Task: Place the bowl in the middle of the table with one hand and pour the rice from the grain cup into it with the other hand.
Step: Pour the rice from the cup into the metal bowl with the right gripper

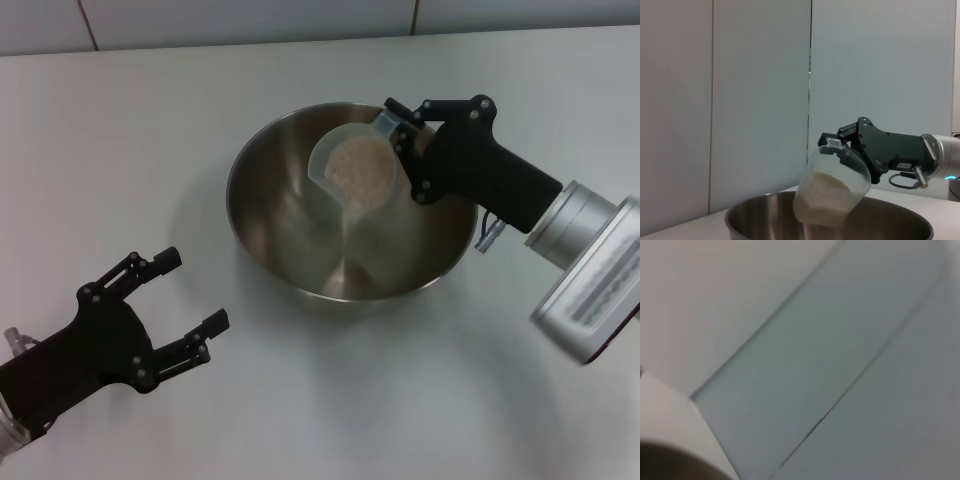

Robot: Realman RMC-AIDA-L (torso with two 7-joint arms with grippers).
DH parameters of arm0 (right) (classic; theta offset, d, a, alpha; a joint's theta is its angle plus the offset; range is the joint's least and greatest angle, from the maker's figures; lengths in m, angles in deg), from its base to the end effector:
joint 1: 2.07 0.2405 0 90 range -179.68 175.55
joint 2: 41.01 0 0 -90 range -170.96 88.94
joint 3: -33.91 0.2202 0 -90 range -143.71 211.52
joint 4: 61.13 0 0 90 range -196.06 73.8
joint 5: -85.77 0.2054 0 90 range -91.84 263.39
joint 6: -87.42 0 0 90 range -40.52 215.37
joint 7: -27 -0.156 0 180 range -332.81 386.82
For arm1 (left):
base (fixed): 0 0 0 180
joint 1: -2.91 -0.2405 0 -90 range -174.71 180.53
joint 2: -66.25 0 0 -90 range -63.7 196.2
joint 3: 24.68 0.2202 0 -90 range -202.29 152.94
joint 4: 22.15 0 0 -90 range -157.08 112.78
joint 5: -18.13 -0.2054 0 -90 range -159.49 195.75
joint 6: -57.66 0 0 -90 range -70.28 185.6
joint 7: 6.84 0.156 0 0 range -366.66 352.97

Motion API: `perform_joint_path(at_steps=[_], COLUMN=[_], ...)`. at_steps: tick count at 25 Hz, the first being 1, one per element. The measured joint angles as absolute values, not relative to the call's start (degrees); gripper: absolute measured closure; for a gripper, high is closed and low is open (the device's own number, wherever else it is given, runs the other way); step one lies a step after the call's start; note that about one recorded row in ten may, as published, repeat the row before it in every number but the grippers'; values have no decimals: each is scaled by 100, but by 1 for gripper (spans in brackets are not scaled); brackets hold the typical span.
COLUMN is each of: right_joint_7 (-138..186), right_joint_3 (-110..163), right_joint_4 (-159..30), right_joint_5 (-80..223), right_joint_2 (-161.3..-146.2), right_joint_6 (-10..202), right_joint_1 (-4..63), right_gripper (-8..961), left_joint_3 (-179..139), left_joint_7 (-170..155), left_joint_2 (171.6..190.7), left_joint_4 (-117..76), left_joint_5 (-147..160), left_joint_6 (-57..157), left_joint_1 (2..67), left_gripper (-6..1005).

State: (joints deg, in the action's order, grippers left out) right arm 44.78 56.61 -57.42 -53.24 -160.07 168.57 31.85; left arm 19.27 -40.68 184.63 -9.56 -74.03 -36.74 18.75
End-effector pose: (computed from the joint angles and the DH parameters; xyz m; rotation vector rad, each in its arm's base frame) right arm 0.2071 0.3126 -0.0455 -2.0221 -0.4993 0.6096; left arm -0.2725 0.2199 -0.0263 -2.4122 -0.3251 -0.9723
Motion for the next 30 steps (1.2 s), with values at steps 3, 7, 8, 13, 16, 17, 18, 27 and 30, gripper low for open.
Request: perform_joint_path(at_steps=[3,7,8,13,16,17,18,27,30], right_joint_7=[5547,6805,7136,8723,9514,9771,10008,11524,11833], right_joint_3=[5650,5646,5644,5641,5640,5632,5618,5426,5418], right_joint_4=[-5672,-5526,-5481,-5262,-5226,-5225,-5222,-5208,-5226], right_joint_5=[-5324,-5327,-5328,-5331,-5332,-5334,-5336,-5354,-5384], right_joint_2=[-16019,-16027,-16030,-16046,-16046,-16046,-16046,-16045,-16045], right_joint_6=[16824,16820,16820,16794,16780,16776,16772,16754,16769], right_joint_1=[3182,3139,3125,3059,3049,3049,3051,3111,3149], right_gripper=[934,934,934,934,934,934,934,935,935], left_joint_3=[1927,1927,1927,1918,1921,1923,1925,1902,1896], left_joint_7=[-4068,-4068,-4069,-4068,-4068,-4068,-4068,-4068,-4068], left_joint_2=[18465,18464,18464,18464,18463,18464,18463,18464,18464], left_joint_4=[-964,-967,-967,-979,-997,-1001,-1004,-1012,-1018], left_joint_5=[-7397,-7394,-7392,-7372,-7363,-7362,-7360,-7359,-7363], left_joint_6=[-3678,-3680,-3681,-3681,-3675,-3675,-3674,-3639,-3633], left_joint_1=[1854,1841,1839,1833,1834,1834,1835,1845,1857], left_gripper=[129,129,129,129,129,130,130,130,130])
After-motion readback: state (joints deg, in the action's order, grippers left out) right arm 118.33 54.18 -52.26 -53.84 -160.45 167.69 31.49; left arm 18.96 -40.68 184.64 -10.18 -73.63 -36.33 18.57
